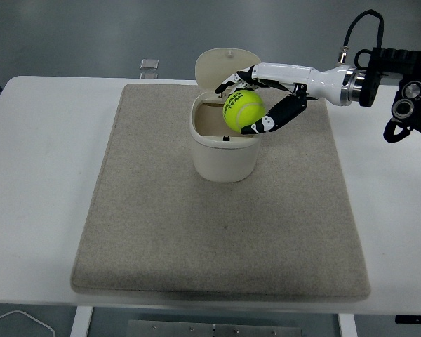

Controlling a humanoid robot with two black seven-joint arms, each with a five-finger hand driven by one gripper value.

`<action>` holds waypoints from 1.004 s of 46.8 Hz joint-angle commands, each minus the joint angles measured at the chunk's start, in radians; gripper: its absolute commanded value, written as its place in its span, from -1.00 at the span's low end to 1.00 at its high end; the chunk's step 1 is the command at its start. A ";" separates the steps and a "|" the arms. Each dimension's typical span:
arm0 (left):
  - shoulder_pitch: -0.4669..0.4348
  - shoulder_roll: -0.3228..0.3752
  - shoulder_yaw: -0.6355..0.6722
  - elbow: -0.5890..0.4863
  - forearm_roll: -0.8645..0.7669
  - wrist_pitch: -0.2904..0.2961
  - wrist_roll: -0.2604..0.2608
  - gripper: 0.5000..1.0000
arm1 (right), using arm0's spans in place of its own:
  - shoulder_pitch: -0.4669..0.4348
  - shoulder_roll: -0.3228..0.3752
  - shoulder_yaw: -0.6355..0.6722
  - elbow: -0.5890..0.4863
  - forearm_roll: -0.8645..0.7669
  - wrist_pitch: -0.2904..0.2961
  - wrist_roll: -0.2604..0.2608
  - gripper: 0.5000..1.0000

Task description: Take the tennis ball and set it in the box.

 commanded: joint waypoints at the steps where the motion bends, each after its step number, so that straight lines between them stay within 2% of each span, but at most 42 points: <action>1: 0.000 0.000 0.000 0.000 0.000 -0.001 0.000 0.96 | 0.000 0.000 0.000 0.000 0.001 0.000 0.000 0.65; 27: 0.000 0.000 0.000 0.000 -0.001 -0.001 0.000 0.97 | 0.003 -0.002 0.002 0.002 0.015 0.022 0.000 0.66; 39: 0.000 0.000 0.000 0.000 0.000 0.001 0.000 0.97 | 0.012 -0.025 0.014 0.008 0.124 0.161 0.000 0.66; 47: 0.000 0.000 0.000 0.000 -0.001 0.001 0.000 0.97 | 0.014 -0.074 0.015 0.008 0.223 0.238 0.000 0.66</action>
